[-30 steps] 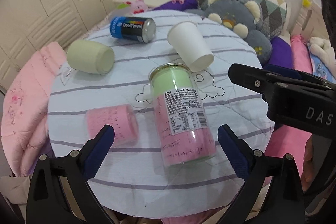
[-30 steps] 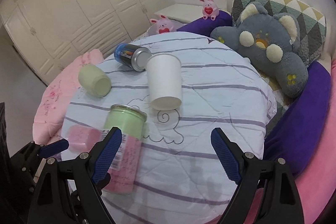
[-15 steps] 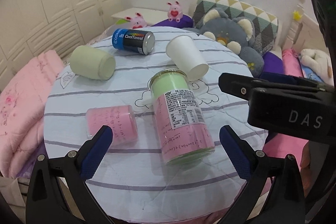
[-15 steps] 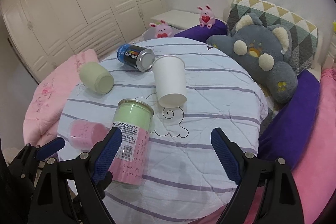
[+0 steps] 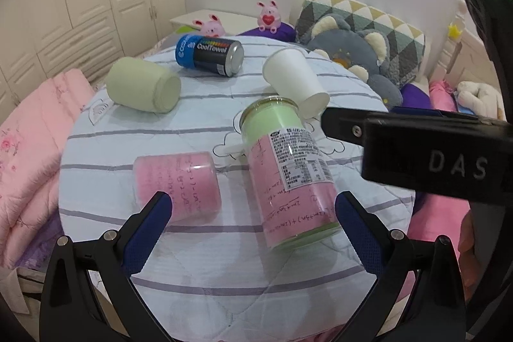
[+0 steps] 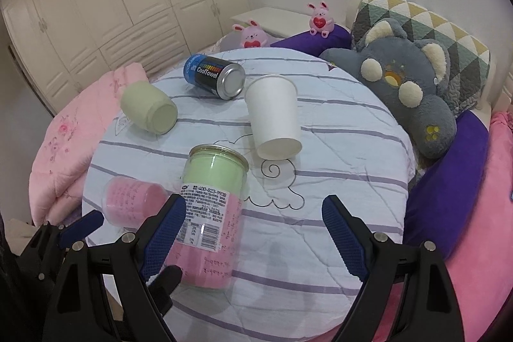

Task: Flip cup upright
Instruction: 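Grasp the jar with the right tool while the left tool opens and releases it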

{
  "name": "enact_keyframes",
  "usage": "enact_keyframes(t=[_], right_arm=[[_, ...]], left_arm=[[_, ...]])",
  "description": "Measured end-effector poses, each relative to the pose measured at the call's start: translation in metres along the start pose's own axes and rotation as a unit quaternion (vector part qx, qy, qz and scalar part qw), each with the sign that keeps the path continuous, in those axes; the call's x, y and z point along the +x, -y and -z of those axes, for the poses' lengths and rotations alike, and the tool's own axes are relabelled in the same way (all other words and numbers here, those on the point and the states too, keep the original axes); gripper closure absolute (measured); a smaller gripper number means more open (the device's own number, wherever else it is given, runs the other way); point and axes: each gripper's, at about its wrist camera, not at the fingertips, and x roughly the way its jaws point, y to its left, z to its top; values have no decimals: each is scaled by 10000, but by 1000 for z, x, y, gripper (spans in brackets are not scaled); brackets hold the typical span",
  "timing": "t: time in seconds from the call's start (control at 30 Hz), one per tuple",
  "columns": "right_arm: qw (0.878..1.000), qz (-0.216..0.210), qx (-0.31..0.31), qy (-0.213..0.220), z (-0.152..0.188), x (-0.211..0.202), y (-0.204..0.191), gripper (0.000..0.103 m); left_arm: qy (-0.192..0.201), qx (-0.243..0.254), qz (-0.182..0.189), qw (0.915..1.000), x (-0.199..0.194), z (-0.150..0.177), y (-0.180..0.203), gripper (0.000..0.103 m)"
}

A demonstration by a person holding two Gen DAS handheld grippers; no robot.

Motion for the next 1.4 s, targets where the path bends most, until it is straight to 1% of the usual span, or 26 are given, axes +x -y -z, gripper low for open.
enact_keyframes(t=[0.1,0.23,0.37,0.47,0.57,0.63,0.73,0.83,0.87,0.9,0.93,0.97,1.07,1.13,1.23,1.3,1.37,1.4], right_arm=[[9999,-34,40,-147,-3,9,-3,15],[9990,-83,85,-421,-6,25,-8,15],[9969,-261,223,-709,-10,39,-7,15],[9949,-393,310,-879,-13,48,-7,15],[9914,-590,395,-1100,-16,58,-6,15],[9903,-642,400,-1169,-17,64,-6,15],[9867,-868,403,-1315,-20,72,-5,15],[9846,-1034,261,-1385,-22,77,-9,16],[9850,-1040,218,-1361,-22,76,-10,18],[9850,-1130,122,-1301,-22,73,-12,26],[9847,-1211,69,-1255,-22,71,-14,31],[9844,-1263,20,-1221,-22,68,-16,39],[9860,-1195,-166,-1154,-22,65,-21,43],[9848,-1225,-173,-1219,-23,66,-21,43],[9817,-1282,-144,-1400,-27,71,-19,41],[9779,-1364,-74,-1586,-29,78,-18,37],[9732,-1447,-42,-1788,-29,86,-19,32],[9713,-1483,-27,-1862,-30,90,-20,32]], left_arm=[[-48,-52,51,10000,6,1,-4,0],[-84,-62,240,9997,11,0,-6,0],[-111,-8,375,9992,15,-2,-6,0],[-208,-15,497,9985,22,-6,-6,0],[-350,-9,513,9981,29,-10,-5,0],[-405,-11,509,9979,32,-11,-5,0],[-460,29,505,9977,35,-12,-4,0],[-482,44,514,9975,37,-12,-4,0],[-489,35,525,9974,38,-12,-4,0],[-489,30,527,9974,38,-12,-4,0],[-493,44,523,9974,38,-12,-3,0],[-504,66,502,9974,38,-12,-2,0],[-493,164,373,9980,37,-12,3,0],[-490,195,290,9982,36,-12,4,0],[-503,106,287,9983,35,-12,-1,0],[-500,85,247,9984,35,-13,-4,0],[-591,62,217,9980,38,-15,-7,0],[-648,22,233,9976,39,-17,-9,0]])
